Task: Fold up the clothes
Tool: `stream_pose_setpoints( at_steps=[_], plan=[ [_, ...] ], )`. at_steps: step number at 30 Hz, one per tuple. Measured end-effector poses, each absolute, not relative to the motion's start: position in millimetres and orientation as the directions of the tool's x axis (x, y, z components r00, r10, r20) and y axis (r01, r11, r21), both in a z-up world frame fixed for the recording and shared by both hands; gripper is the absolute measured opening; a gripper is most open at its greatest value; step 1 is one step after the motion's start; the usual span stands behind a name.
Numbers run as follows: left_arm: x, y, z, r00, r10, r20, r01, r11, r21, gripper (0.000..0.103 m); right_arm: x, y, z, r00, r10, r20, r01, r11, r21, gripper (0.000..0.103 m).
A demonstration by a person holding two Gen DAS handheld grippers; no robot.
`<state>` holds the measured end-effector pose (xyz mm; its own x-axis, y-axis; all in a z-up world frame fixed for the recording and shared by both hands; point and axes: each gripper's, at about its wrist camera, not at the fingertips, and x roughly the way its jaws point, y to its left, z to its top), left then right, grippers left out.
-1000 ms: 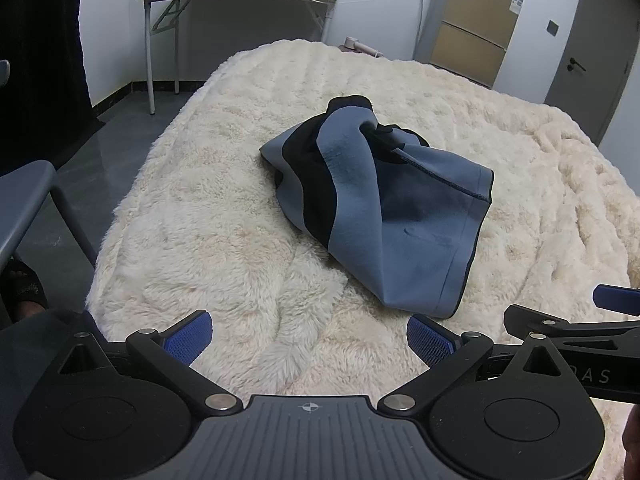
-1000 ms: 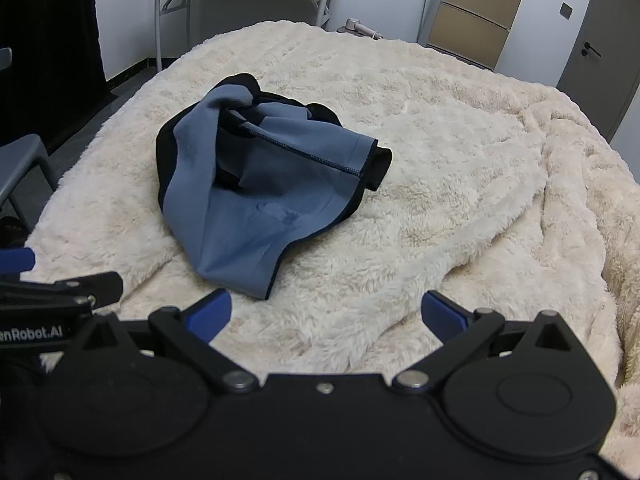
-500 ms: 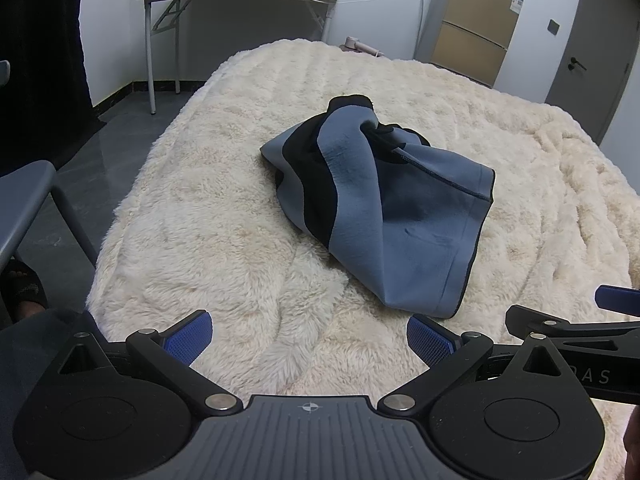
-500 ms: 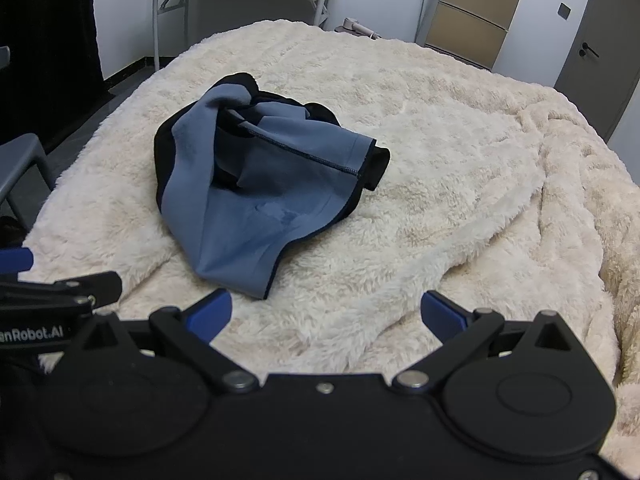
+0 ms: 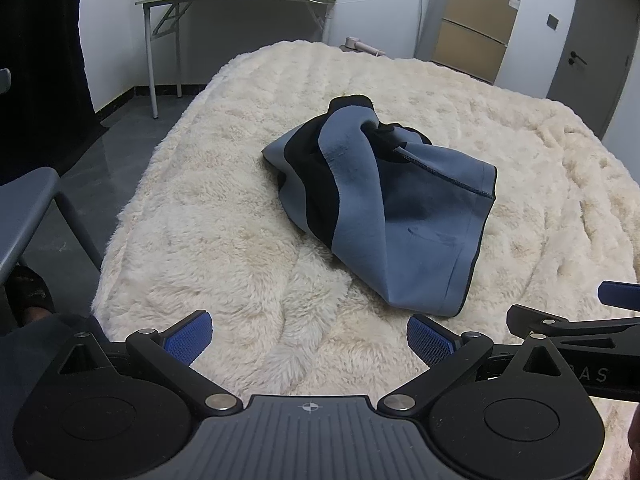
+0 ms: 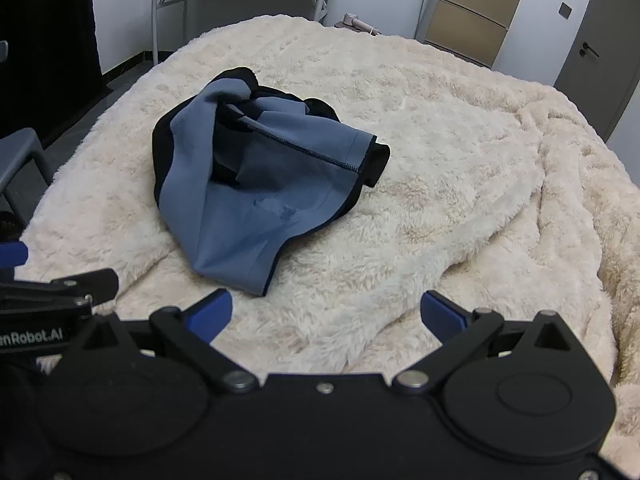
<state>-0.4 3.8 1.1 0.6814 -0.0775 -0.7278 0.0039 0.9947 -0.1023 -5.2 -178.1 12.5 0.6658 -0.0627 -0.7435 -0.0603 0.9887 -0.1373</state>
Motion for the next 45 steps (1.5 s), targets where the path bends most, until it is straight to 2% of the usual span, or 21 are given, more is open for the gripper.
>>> stream_pose_setpoints(
  at_steps=[40, 45],
  plan=[
    [-1.3, 7.0, -0.5, 0.672, -0.079, -0.737, 0.003, 0.995, -0.103, 0.103, -2.5, -172.0, 5.8, 0.669, -0.080, -0.739, -0.063, 0.984, -0.164, 0.101],
    [5.1, 5.8, -2.3, 0.659, -0.109, -0.744, 0.015, 0.991, -0.132, 0.103, 2.2, -174.2, 6.3, 0.668, -0.064, -0.741, -0.072, 0.986, -0.150, 0.101]
  ],
)
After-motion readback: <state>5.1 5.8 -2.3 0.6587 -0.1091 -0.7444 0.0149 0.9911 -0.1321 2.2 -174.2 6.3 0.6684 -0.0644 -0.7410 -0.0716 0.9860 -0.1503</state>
